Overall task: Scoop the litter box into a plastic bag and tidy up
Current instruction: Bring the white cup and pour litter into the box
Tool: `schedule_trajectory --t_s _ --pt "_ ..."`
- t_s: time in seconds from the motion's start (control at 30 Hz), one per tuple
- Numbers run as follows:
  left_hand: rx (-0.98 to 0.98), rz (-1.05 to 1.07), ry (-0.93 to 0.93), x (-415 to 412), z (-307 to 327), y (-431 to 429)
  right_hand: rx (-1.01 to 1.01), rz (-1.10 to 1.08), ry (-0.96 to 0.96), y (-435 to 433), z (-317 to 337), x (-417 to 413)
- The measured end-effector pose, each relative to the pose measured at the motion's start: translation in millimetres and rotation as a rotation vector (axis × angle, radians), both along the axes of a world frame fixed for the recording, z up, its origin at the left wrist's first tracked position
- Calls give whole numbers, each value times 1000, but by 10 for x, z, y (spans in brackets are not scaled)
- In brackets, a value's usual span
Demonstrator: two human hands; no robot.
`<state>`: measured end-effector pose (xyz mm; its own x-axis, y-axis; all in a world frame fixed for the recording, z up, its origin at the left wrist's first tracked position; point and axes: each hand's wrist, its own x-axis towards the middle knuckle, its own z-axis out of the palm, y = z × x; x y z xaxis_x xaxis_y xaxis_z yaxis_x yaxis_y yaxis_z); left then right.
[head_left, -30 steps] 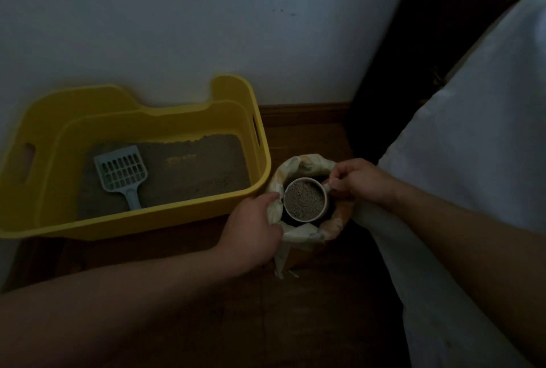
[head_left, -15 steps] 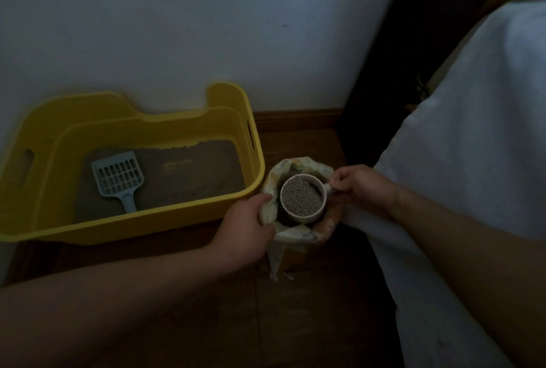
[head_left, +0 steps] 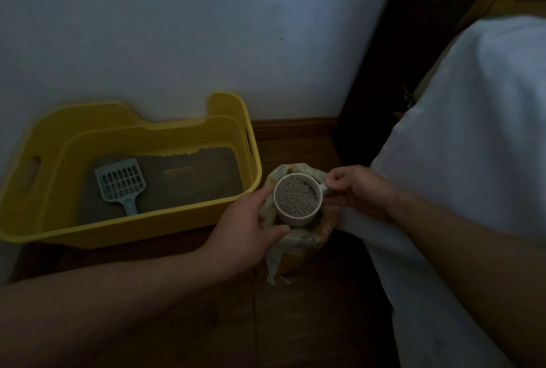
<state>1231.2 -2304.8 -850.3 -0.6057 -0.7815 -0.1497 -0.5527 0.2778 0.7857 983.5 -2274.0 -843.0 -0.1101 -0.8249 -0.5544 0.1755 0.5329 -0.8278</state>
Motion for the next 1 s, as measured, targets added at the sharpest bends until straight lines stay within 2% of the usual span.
schedule_trajectory --t_s 0.2,0.4,1.0 --pt "105 -6 179 -101 116 -47 -50 -41 -96 83 99 52" --pt "147 -38 246 -114 133 -89 -104 -62 -132 140 212 66" --pt "-66 107 357 346 534 -549 -339 71 -73 -428 679 544"
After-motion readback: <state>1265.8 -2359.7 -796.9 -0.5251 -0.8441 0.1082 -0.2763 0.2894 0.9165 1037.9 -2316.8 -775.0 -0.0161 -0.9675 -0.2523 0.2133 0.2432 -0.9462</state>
